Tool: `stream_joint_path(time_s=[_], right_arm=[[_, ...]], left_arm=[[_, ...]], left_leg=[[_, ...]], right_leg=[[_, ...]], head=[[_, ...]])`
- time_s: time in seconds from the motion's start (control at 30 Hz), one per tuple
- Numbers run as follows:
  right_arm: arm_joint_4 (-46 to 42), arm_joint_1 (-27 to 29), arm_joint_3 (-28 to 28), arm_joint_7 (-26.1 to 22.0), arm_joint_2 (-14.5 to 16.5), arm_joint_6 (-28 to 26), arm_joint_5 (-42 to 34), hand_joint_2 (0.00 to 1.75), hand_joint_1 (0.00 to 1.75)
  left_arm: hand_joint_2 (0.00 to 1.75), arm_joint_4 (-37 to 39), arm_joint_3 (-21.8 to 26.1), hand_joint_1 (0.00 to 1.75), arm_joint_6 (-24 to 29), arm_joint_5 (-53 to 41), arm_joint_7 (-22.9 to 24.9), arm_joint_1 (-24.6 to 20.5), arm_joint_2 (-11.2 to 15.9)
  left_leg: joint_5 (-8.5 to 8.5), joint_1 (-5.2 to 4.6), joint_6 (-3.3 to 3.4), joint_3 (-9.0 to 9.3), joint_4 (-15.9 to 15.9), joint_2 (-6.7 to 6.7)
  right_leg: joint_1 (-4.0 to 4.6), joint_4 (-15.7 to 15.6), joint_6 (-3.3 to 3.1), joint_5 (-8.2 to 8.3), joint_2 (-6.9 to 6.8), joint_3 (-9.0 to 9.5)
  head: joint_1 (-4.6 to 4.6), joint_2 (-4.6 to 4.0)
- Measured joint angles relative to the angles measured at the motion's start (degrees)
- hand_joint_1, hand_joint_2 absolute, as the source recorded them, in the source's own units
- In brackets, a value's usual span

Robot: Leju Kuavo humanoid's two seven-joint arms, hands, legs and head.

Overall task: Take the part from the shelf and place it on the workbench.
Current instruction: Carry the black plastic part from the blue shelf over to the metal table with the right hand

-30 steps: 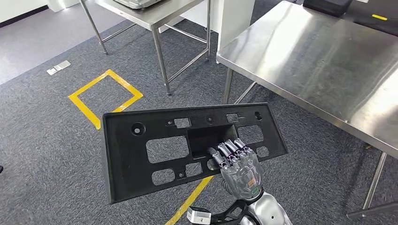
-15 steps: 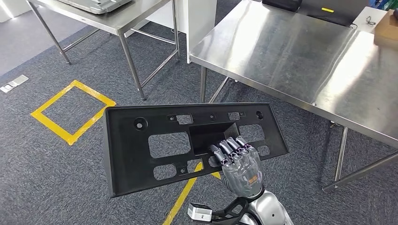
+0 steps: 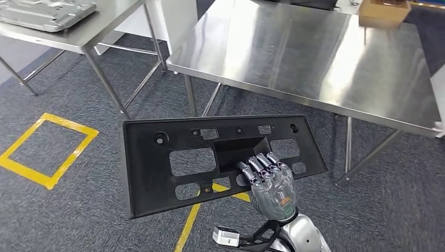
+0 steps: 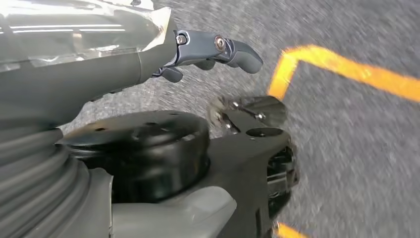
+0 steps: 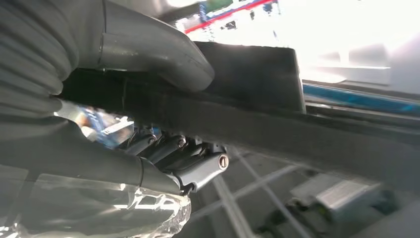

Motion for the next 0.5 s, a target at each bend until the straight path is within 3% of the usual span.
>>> stream_joint_path(time_s=[0.07,0.1,0.13,0.17,0.27,0.3,0.37,0.43,0.5], right_arm=[[0.12,-0.08,-0.09,0.24,0.04,0.37,0.09,1.75,1.75],[0.26,-0.08,-0.21,0.4,0.03,0.66,0.14,1.75,1.75],[0.45,-0.07,-0.42,0.57,0.01,0.95,0.15,1.75,1.75],[0.68,-0.11,-0.71,0.76,-0.01,1.26,0.11,1.75,1.75],[1.44,-0.68,-1.64,1.09,0.01,2.13,-0.27,1.75,1.75],[1.74,-0.99,-1.99,1.16,0.04,2.39,-0.45,1.75,1.75],[2.5,-1.7,-2.97,1.43,0.08,3.03,-0.57,1.75,1.75],[3.53,-2.56,-4.3,1.91,0.06,3.73,-0.1,1.75,1.75],[5.02,-3.82,-5.87,2.27,0.04,4.31,0.73,1.75,1.75]], left_arm=[[1.75,0.01,-0.01,0.0,-0.09,-0.04,-0.1,0.09,0.07],[1.75,0.01,-0.01,0.0,-0.19,-0.09,-0.17,0.12,0.11],[1.75,0.01,-0.01,0.0,-0.32,-0.13,-0.26,0.15,0.15],[1.75,0.0,-0.01,0.0,-0.45,-0.16,-0.37,0.16,0.17],[1.75,0.0,-0.02,0.0,-0.8,-0.26,-0.91,0.12,0.2],[1.75,0.01,-0.04,0.0,-0.97,-0.32,-1.1,0.04,0.2],[1.75,0.01,-0.16,0.0,-1.55,-0.56,-1.39,-0.16,0.2],[1.75,0.01,-0.3,0.0,-2.15,-0.85,-1.68,-0.21,0.15],[1.75,0.01,-0.38,0.0,-2.65,-1.18,-1.97,-0.11,0.1]], left_leg=[[-3.79,0.01,-0.21,-3.41,7.54,-2.33],[-4.69,0.01,-0.25,-4.77,10.33,-2.71],[-4.45,0.03,-0.23,-5.3,11.26,-2.87],[-3.02,0.1,-0.17,-4.66,9.77,-3.06],[2.55,0.51,0.1,0.15,-0.88,-5.03],[3.19,0.51,0.24,0.94,-3.05,-5.62],[3.23,0.13,0.87,1.07,-4.33,-5.71],[3.82,-0.01,2.01,1.31,-4.8,-5.13],[4.44,0.06,2.92,1.47,-5.25,-4.42]], right_leg=[[0.2,0.02,-0.41,0.13,1.27,-0.17],[0.28,0.04,-0.5,0.16,1.98,-0.22],[0.31,0.06,-0.49,0.16,2.76,-0.22],[0.3,0.1,-0.47,0.17,3.57,-0.17],[0.42,0.46,-0.26,0.18,5.53,-0.22],[0.53,0.58,-0.06,0.19,5.91,-0.41],[0.76,0.48,0.7,0.38,6.53,-0.85],[0.78,0.81,1.41,0.26,5.84,-1.46],[0.84,4.88,1.34,-1.85,3.46,-3.51]], head=[[-0.19,-0.01],[-0.2,0.0],[-0.21,0.0],[-0.2,0.0],[-0.21,0.0],[-0.17,0.0],[-0.13,0.0],[-0.02,0.0],[0.26,0.0]])
